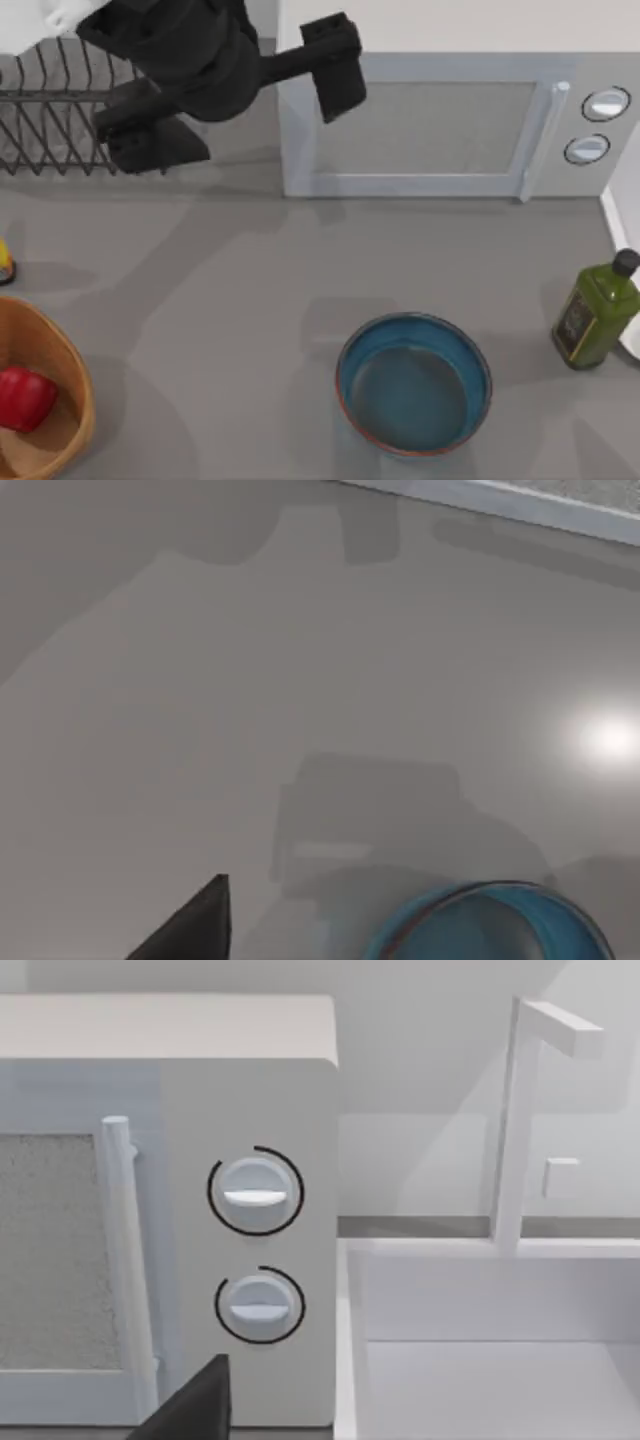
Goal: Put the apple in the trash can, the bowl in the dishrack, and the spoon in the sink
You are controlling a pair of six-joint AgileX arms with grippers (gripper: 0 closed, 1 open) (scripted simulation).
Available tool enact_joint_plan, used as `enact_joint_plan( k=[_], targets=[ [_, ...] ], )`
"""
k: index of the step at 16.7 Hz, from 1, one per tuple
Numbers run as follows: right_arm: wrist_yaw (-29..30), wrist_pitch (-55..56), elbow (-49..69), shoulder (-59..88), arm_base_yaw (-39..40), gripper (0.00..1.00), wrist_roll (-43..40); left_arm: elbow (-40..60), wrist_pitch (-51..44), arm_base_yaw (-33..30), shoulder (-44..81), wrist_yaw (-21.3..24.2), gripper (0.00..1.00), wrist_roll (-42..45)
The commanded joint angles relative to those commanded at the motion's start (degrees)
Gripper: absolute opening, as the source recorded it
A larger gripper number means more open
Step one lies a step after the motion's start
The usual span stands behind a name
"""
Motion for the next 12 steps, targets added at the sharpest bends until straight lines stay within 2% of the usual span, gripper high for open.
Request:
enact_joint_plan(
  k=[7,12],
  targets=[
    [0.00,0.00,0.00,0.00,0.00,1.00,0.00,33.46,-19.89,-17.07,33.71,1.64,1.00,-11.43],
    [0.00,0.00,0.00,0.00,0.00,1.00,0.00,45.90,-27.39,-24.35,45.23,2.75,1.00,-15.45]
  ],
)
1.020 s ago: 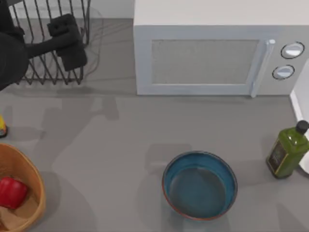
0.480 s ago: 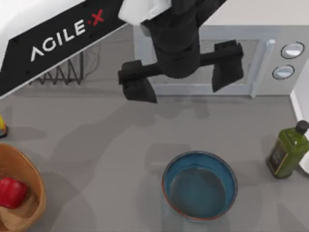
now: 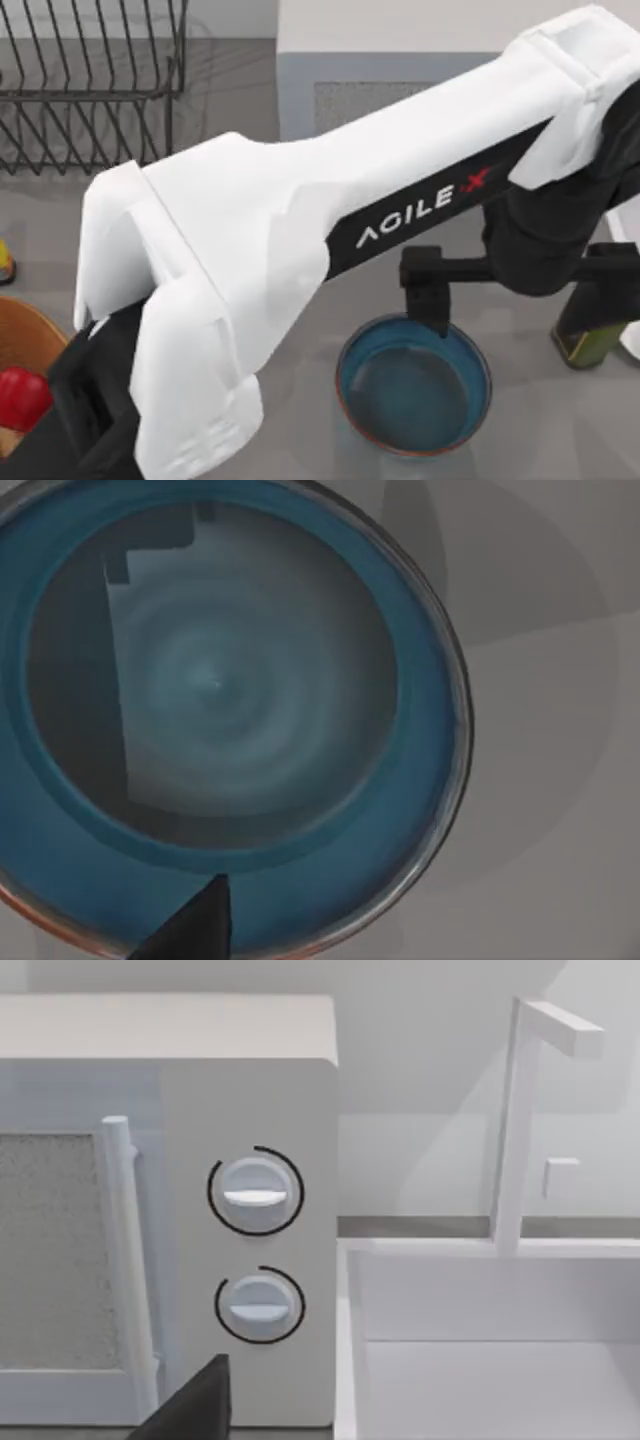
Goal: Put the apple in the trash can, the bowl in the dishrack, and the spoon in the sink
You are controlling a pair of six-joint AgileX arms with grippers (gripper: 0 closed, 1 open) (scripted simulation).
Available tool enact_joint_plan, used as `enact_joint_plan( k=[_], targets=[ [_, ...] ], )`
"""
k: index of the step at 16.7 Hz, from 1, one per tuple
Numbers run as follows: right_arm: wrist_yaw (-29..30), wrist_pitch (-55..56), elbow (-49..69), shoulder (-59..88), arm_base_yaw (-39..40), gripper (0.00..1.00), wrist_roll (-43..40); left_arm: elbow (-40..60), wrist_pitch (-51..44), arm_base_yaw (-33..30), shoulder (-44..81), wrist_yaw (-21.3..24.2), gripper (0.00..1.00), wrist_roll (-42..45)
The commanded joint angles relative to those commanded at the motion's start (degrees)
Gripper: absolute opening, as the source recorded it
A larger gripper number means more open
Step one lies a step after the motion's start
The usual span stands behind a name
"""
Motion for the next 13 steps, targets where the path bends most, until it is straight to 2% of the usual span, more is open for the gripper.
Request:
enact_joint_plan(
  k=[7,13],
  targets=[
    [0.00,0.00,0.00,0.00,0.00,1.00,0.00,0.90,-0.42,-0.47,0.92,0.05,1.00,-0.39],
    [0.00,0.00,0.00,0.00,0.00,1.00,0.00,-8.10,7.83,-3.64,0.11,0.06,1.00,-3.40]
  ],
)
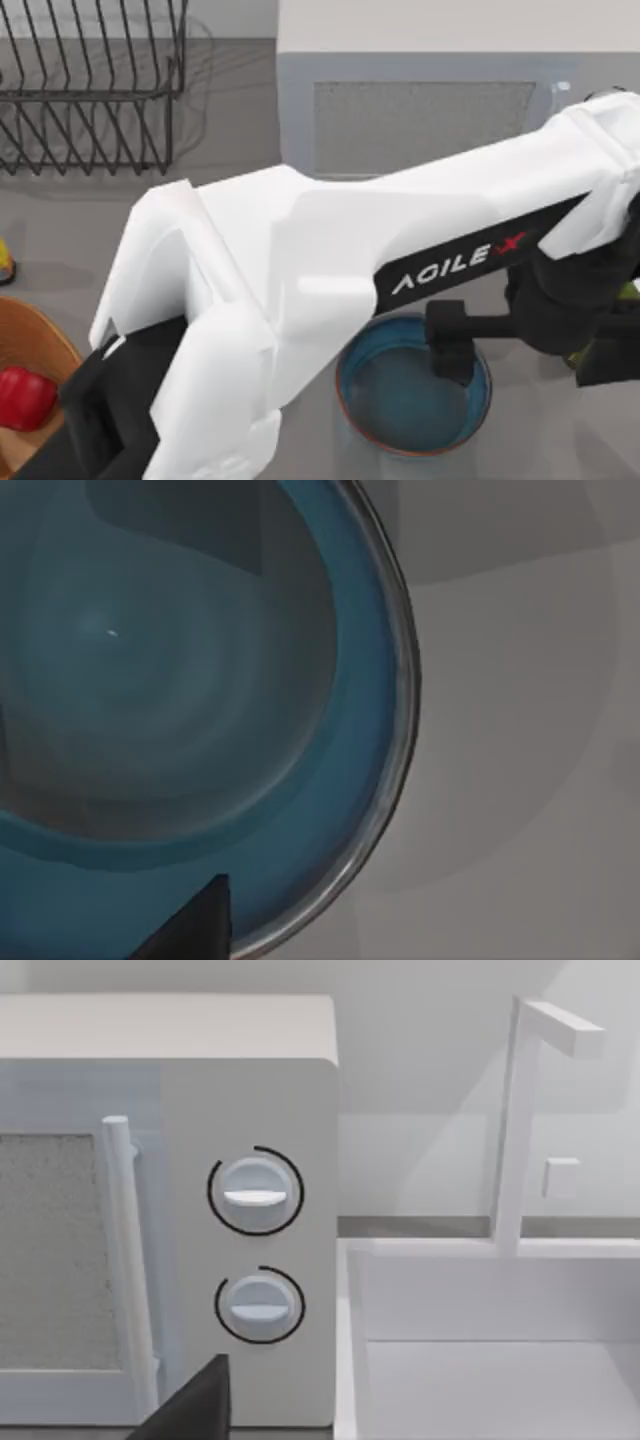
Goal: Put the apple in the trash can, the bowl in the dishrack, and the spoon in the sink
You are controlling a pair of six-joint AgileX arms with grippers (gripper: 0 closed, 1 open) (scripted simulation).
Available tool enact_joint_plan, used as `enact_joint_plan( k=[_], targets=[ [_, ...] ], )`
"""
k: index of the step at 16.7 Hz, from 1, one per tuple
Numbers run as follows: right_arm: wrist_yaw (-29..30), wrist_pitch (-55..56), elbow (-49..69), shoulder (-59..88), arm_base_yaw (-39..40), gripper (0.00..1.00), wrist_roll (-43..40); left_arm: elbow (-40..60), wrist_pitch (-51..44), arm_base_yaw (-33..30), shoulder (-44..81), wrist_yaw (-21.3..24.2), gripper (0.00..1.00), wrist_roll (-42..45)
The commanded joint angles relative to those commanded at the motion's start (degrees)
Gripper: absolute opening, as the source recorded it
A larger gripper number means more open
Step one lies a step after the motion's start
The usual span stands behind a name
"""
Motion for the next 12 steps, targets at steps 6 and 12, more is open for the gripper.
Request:
enact_joint_plan(
  k=[6,12],
  targets=[
    [0.00,0.00,0.00,0.00,0.00,1.00,0.00,-11.03,10.39,0.79,-0.28,0.02,1.00,0.94],
    [0.00,0.00,0.00,0.00,0.00,1.00,0.00,-16.00,15.41,3.15,-0.51,0.02,1.00,3.13]
  ],
)
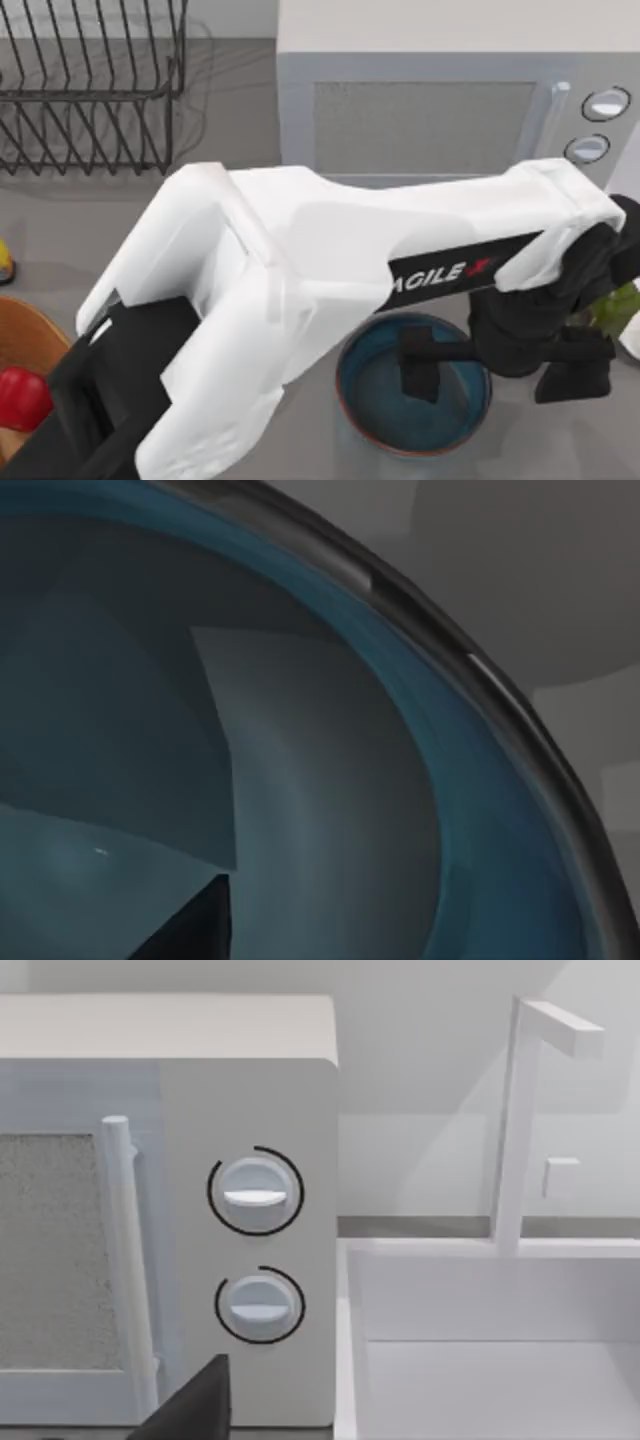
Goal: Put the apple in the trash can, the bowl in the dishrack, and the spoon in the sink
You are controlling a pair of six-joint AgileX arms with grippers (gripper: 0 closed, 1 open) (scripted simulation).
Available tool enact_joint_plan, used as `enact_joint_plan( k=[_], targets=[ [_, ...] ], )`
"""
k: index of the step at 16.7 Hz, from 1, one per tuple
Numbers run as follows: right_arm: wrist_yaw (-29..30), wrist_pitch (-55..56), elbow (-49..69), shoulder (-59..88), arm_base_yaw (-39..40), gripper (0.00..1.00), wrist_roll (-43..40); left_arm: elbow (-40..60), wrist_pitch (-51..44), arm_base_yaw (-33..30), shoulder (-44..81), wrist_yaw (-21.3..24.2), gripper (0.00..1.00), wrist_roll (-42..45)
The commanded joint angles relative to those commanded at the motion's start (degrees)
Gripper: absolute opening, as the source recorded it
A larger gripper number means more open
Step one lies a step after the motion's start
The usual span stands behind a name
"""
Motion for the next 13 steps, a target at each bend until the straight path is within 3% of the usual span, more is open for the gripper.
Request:
enact_joint_plan(
  k=[2,13],
  targets=[
    [0.00,0.00,0.00,0.00,0.00,1.00,0.00,0.00,0.00,0.00,0.00,0.00,1.00,0.00],
    [0.00,0.00,0.00,0.00,0.00,1.00,0.00,0.00,0.00,0.00,0.00,0.00,0.17,0.00]
  ],
)
